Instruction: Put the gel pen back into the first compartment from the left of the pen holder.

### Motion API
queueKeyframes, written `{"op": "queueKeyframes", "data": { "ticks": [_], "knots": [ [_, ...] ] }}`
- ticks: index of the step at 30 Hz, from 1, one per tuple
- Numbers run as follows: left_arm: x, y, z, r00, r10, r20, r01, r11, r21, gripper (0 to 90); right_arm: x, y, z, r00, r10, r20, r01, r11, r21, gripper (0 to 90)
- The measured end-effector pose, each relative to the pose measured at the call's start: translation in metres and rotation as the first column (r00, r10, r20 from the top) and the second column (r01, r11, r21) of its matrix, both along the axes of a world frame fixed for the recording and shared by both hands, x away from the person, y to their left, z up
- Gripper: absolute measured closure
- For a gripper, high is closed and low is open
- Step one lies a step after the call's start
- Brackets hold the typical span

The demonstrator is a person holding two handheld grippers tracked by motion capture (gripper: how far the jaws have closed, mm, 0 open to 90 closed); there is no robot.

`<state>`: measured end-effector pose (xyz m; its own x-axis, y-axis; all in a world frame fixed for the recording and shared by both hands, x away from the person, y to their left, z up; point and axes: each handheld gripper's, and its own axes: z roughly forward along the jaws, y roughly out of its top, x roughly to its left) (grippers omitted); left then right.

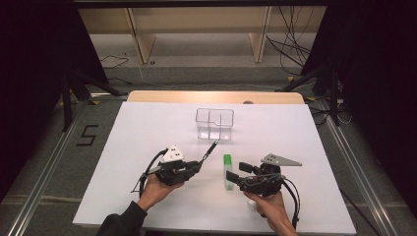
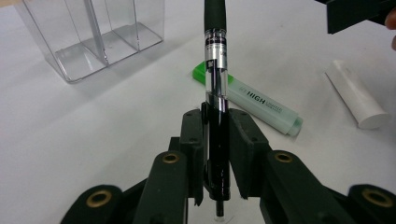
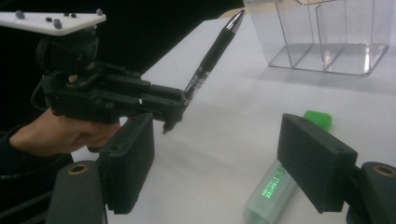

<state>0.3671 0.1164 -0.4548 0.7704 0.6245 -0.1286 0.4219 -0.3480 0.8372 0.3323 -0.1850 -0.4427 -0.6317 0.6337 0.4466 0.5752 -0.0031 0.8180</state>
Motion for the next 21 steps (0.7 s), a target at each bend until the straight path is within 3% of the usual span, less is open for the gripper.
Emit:
{"op": "queueKeyframes", "data": {
  "ticks": [6,8,21],
  "knots": [
    [-0.006,-0.002,0.0,0.9999,0.015,0.005,-0.015,0.9992,-0.037,76.1,0.009,0.008,-0.001,0.9995,0.001,-0.031,0.0,1.0,0.022,29.9],
    [-0.008,-0.002,-0.001,0.9999,0.012,-0.01,-0.012,0.9986,-0.051,76.1,0.011,0.01,-0.002,0.9994,0.004,-0.036,-0.004,1.0,0.022,30.4],
    [-0.023,-0.008,-0.003,0.9995,-0.031,0.0,0.031,0.9965,-0.078,76.1,0.024,0.027,0.004,0.9968,0.032,-0.073,-0.026,0.997,0.076,43.3]
  ]
}}
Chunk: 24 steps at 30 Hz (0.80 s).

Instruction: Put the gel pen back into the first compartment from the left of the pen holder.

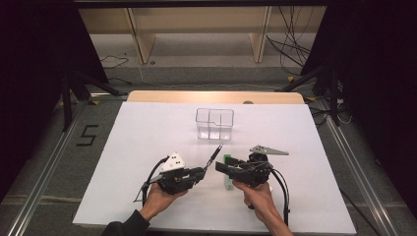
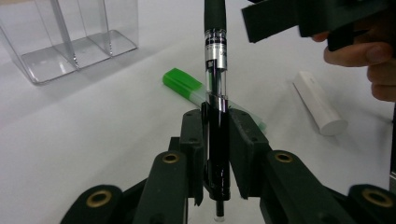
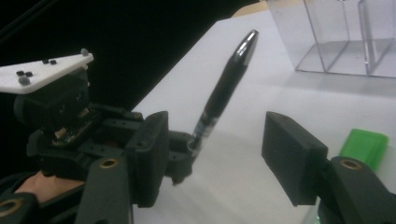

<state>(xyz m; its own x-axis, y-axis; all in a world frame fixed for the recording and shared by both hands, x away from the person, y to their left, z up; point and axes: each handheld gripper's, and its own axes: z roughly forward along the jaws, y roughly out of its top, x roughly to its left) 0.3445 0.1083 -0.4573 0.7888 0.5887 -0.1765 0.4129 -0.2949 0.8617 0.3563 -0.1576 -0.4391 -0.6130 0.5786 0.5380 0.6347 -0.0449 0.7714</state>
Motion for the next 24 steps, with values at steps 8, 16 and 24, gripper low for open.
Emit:
{"op": "queueKeyframes", "data": {
  "ticks": [8,16,24],
  "knots": [
    [-0.009,-0.002,0.0,0.9999,-0.015,0.007,0.015,0.9996,-0.026,76.1,0.006,0.011,-0.001,0.9992,0.016,-0.037,-0.015,0.999,0.04,55.0],
    [-0.013,-0.004,0.001,0.9993,-0.037,0.012,0.037,0.9988,-0.032,76.0,0.008,0.016,-0.004,0.9975,0.028,-0.066,-0.021,0.995,0.095,67.6],
    [-0.015,-0.003,0.002,0.999,-0.043,0.012,0.044,0.9977,-0.051,76.0,0.008,0.015,-0.002,0.9962,0.031,-0.081,-0.02,0.992,0.126,77.6]
  ]
}}
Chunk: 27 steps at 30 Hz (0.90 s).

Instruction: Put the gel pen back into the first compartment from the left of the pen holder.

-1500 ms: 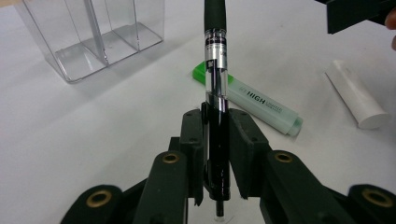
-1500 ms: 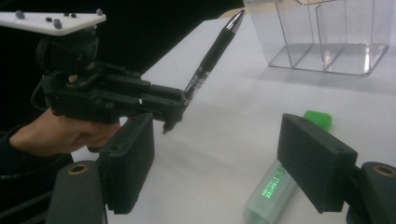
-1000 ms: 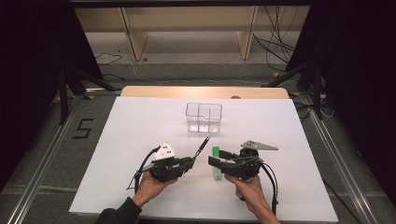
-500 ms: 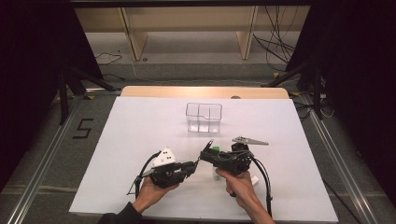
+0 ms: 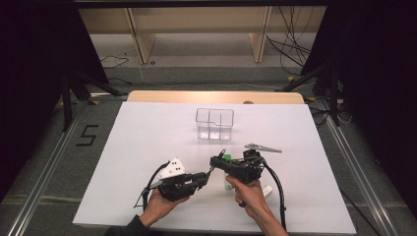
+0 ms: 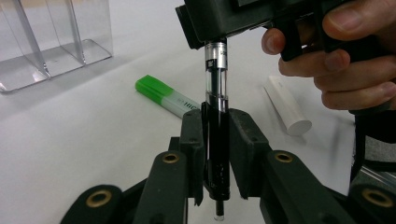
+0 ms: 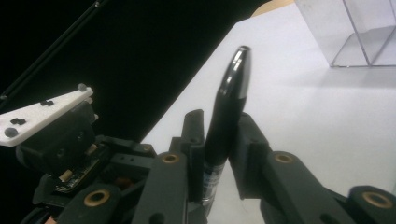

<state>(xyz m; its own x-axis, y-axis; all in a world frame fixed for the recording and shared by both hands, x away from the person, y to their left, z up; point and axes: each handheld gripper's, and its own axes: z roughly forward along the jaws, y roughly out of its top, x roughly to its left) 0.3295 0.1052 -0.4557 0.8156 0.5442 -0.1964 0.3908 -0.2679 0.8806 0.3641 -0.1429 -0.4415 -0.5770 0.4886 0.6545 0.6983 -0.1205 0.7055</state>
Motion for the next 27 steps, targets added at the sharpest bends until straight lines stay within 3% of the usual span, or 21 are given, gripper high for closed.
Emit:
{"op": "queueKeyframes", "data": {
  "ticks": [7,10,15,19,23,27],
  "knots": [
    [0.001,0.001,0.0,0.9997,-0.025,-0.004,0.025,0.9994,-0.024,73.0,-0.002,0.0,0.003,0.9994,0.03,0.016,-0.03,0.999,0.02,79.8],
    [0.001,0.0,0.001,0.9995,-0.031,-0.005,0.031,0.9994,0.015,45.2,-0.003,0.0,0.006,0.9985,0.04,0.036,-0.041,0.999,0.02,80.0],
    [0.0,0.004,0.003,0.999,-0.044,-0.008,0.044,0.9989,0.014,30.9,-0.004,-0.003,0.013,0.9956,0.024,0.09,-0.022,0.999,-0.026,80.0],
    [0.002,0.013,0.002,0.9998,-0.016,-0.011,0.016,0.9999,0.004,25.6,-0.003,-0.007,0.017,0.9933,0.006,0.115,-0.001,0.999,-0.045,80.0],
    [0.005,0.024,0.003,0.9995,0.031,0.005,-0.031,0.9985,0.045,22.9,0.001,-0.011,0.023,0.9891,-0.016,0.146,0.025,0.998,-0.061,79.9],
    [0.008,0.034,0.001,0.9971,0.076,-0.005,-0.076,0.9951,0.064,18.9,0.007,-0.014,0.03,0.9846,-0.041,0.17,0.053,0.997,-0.064,79.9]
  ]
}}
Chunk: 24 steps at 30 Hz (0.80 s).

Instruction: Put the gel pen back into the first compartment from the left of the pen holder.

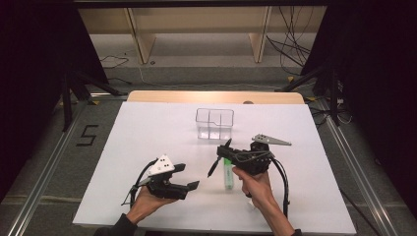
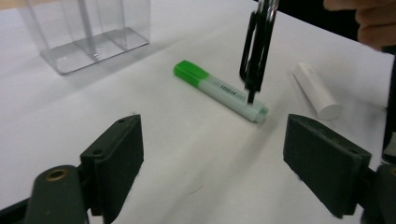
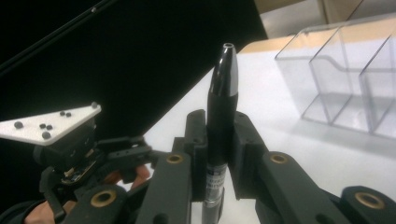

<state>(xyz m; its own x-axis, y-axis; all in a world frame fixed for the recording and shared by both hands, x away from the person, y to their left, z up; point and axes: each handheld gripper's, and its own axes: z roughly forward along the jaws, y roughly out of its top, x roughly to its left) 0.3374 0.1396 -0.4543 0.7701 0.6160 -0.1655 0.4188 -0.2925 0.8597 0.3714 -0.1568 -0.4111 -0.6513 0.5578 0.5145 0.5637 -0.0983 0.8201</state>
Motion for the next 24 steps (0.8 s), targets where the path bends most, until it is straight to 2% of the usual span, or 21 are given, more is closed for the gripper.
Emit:
{"op": "queueKeyframes", "data": {
  "ticks": [4,9,16,21,24],
  "knots": [
    [0.0,0.007,0.0,0.9992,0.038,0.009,-0.038,0.9992,0.015,16.6,0.006,0.0,0.007,0.9995,-0.019,0.025,0.02,1.0,-0.014,79.9],
    [-0.001,0.012,-0.004,0.9984,0.054,0.016,-0.054,0.9984,0.018,16.4,0.014,0.003,0.015,0.9984,-0.033,0.045,0.035,0.999,-0.033,79.9],
    [-0.002,0.017,-0.006,0.998,0.063,0.01,-0.063,0.998,-0.009,16.4,0.029,0.008,0.024,0.9974,-0.045,0.056,0.049,0.997,-0.062,79.9],
    [-0.002,0.023,-0.008,0.9957,0.092,-0.008,-0.092,0.9955,-0.023,16.4,0.043,0.014,0.033,0.9962,-0.053,0.068,0.059,0.995,-0.084,79.9],
    [-0.003,0.027,-0.008,0.9948,0.101,-0.002,-0.101,0.9943,-0.034,16.4,0.052,0.018,0.039,0.9953,-0.061,0.075,0.068,0.993,-0.095,79.8]
  ]
}}
